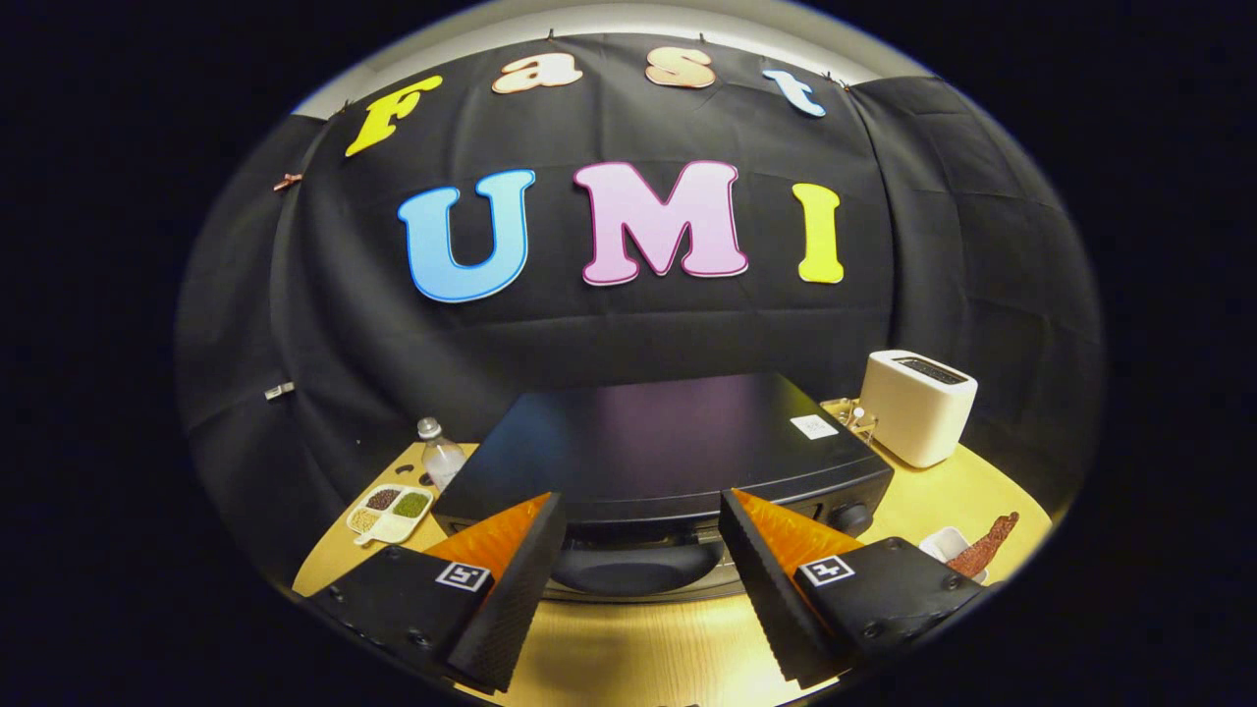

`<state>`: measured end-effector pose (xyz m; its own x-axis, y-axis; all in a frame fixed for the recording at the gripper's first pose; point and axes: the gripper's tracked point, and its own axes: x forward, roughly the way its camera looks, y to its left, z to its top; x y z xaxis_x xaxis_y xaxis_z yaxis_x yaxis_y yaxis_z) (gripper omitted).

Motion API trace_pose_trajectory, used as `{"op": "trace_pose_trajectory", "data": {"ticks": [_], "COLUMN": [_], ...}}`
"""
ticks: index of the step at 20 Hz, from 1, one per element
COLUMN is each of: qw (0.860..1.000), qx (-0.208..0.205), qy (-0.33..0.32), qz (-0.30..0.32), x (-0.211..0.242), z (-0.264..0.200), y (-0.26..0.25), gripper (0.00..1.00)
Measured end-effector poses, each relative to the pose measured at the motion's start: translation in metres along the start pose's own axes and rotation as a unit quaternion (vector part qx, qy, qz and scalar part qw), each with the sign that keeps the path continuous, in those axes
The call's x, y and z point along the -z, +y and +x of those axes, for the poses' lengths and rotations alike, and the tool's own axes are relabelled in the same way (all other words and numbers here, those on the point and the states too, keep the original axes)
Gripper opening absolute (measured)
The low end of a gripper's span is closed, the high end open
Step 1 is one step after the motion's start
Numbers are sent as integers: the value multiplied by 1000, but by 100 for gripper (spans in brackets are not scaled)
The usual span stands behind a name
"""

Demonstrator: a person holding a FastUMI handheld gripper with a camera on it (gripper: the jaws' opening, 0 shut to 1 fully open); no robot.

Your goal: Open the toaster oven, put the food inside, and close the toaster oven door.

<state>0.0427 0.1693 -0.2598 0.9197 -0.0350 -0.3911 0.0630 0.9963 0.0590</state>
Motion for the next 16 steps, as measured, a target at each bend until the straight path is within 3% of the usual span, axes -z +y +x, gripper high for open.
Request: {"op": "trace_pose_trajectory", "data": {"ticks": [7, 16], "qw": [999, 998], "qx": [6, -3], "qy": [18, 42], "qz": [-46, -35], "x": [18, 29], "z": [13, -6], "y": [3, -1], "gripper": [99, 99]}}
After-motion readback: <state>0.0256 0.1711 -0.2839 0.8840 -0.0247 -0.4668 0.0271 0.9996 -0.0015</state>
